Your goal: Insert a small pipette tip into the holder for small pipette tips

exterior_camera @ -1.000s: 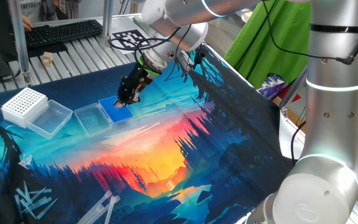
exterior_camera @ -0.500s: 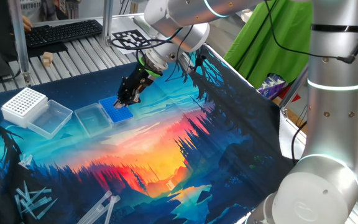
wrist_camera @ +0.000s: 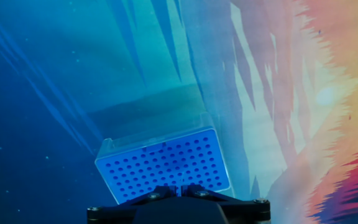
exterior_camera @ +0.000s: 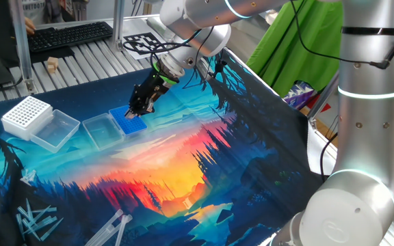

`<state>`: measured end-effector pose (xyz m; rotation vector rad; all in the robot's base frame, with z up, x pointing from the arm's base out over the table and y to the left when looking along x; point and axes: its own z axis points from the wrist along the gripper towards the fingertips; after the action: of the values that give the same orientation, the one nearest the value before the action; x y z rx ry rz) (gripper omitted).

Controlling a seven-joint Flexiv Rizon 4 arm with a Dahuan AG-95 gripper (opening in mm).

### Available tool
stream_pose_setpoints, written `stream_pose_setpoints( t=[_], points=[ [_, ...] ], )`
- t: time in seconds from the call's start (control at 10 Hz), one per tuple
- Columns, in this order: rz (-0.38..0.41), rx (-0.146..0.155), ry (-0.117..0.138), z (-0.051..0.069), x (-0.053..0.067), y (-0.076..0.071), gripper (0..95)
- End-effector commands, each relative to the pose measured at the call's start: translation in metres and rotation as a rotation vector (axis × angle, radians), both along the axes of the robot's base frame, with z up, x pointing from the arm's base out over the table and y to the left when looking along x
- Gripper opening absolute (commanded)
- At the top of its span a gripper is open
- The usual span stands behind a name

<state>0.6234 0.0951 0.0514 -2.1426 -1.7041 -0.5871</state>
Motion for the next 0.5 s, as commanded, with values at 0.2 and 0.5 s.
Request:
stream_pose_setpoints(
  t=[0.2,0.5],
  points=[
    [-0.006,0.004,0.004,0.001,-0.0001,0.0002,0.0],
    [-0.007,0.004,0.007,0.0021,0.0002,0.0005,0.0]
  ],
)
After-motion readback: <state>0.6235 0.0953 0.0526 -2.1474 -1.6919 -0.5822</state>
